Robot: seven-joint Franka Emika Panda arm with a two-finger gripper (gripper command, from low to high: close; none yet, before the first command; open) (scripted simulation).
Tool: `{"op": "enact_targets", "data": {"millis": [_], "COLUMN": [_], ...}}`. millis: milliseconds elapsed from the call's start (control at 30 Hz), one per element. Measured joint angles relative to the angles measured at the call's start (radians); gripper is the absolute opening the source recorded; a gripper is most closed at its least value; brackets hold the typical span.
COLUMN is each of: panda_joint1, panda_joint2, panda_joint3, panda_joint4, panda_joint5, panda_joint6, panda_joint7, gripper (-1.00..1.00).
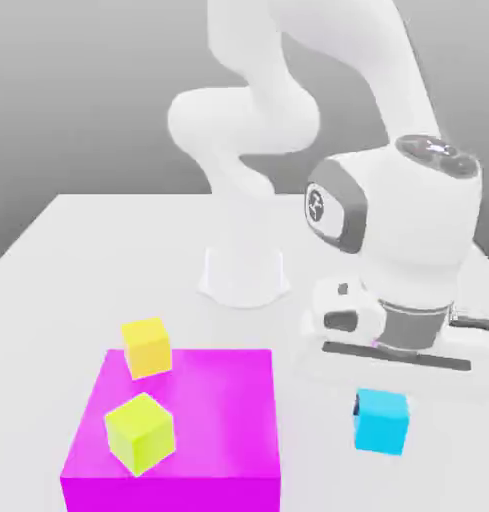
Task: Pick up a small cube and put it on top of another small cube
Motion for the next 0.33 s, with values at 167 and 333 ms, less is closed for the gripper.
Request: {"op": "enact_targets", "data": {"millis": [167, 333], "panda_joint1": [-0.247, -0.259], "panda_joint2": [-0.077, -0.033], "panda_joint3": [-0.114, -0.115], "panda_joint4": [0.037, 0.032], "panda_joint5": [0.103, 0.107], "panda_joint6": [-0.099, -0.048], "panda_joint7": [-0.019, -0.010], "gripper": [-1.00, 1.00]}}
